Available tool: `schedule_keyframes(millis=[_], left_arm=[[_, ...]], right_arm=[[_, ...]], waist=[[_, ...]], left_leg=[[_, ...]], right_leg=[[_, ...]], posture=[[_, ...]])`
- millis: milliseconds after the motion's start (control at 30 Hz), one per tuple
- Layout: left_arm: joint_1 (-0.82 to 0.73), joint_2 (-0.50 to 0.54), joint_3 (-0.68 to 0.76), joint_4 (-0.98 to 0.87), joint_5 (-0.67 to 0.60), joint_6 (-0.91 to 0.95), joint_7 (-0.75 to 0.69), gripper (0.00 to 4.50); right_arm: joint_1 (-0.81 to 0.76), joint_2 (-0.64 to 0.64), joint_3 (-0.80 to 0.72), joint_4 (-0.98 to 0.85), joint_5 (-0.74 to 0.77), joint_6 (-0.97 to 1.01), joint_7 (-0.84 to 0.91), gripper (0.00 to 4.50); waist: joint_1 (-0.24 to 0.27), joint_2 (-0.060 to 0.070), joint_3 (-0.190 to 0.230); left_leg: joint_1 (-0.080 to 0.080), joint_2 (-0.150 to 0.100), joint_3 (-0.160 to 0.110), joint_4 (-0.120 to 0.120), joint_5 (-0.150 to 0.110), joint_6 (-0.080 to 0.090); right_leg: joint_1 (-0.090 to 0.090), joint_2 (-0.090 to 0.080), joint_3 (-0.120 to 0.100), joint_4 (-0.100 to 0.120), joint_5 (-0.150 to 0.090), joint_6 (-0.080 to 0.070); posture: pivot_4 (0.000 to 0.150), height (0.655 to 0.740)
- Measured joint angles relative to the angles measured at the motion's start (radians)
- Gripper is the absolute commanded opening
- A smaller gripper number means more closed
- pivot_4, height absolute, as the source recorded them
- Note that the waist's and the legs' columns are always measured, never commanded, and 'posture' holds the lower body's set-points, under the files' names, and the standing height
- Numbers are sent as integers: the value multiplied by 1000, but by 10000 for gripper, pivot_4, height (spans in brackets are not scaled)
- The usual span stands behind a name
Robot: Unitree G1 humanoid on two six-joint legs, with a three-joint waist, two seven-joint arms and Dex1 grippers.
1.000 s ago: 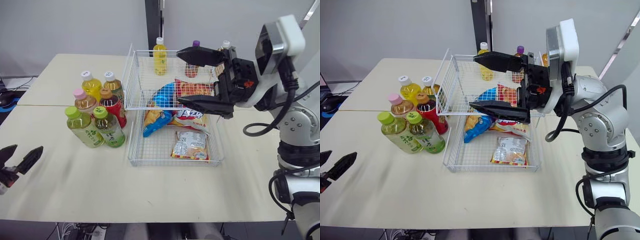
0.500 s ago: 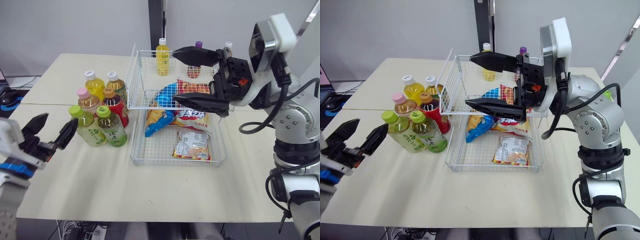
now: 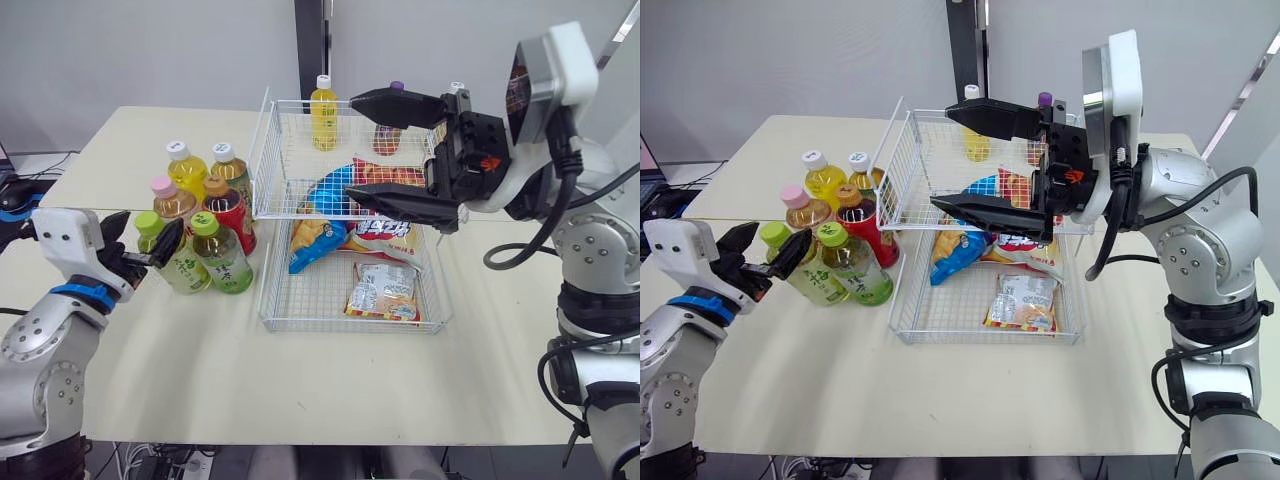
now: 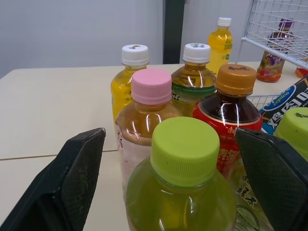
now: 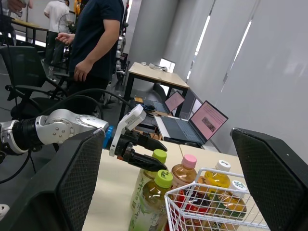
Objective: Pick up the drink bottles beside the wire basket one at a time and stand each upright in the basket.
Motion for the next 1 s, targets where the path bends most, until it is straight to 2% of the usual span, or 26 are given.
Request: schedule_keyframes(millis=[33,133,400,767,900,1000], left_arm=[[-3,-3,-5,0,3,0,-1,44725],[-5,-9,-11,0,10,-2,-1,39416],[-27,-19,-15,6,19,-11,1,14557],[-28,-14,-7,10,15,-4,-3,13716],[-26,35,36,10,-66,47,-65,13716],[-28,124,107,9,-144,98,-126,13716]], right_arm=[[3,-2,0,-1,-1,0,0,45000],[7,-6,0,-1,-7,-2,1,45000],[7,-6,0,0,-15,-8,5,45000],[7,-3,0,3,-17,-15,5,45000],[7,-1,1,8,-20,-26,6,45000],[7,0,1,18,-28,-30,7,45000]], waist=[[0,0,0],[0,0,0],[0,0,0],[0,0,0],[0,-1,1],[-2,-3,3]], left_leg=[[0,0,0,0,0,0],[0,0,0,0,0,0],[0,0,0,0,0,0],[0,0,0,0,0,0],[-1,0,-1,0,0,0],[-1,1,-1,-1,0,0]], right_leg=[[0,0,0,0,0,0],[0,0,0,0,0,0],[0,0,0,0,0,0],[0,0,0,0,0,0],[-1,0,-1,0,0,0],[-1,0,-1,-1,0,0]], posture=[[1500,7400],[1500,7400],[1500,7400],[1500,7400],[1500,7400],[1500,7400]])
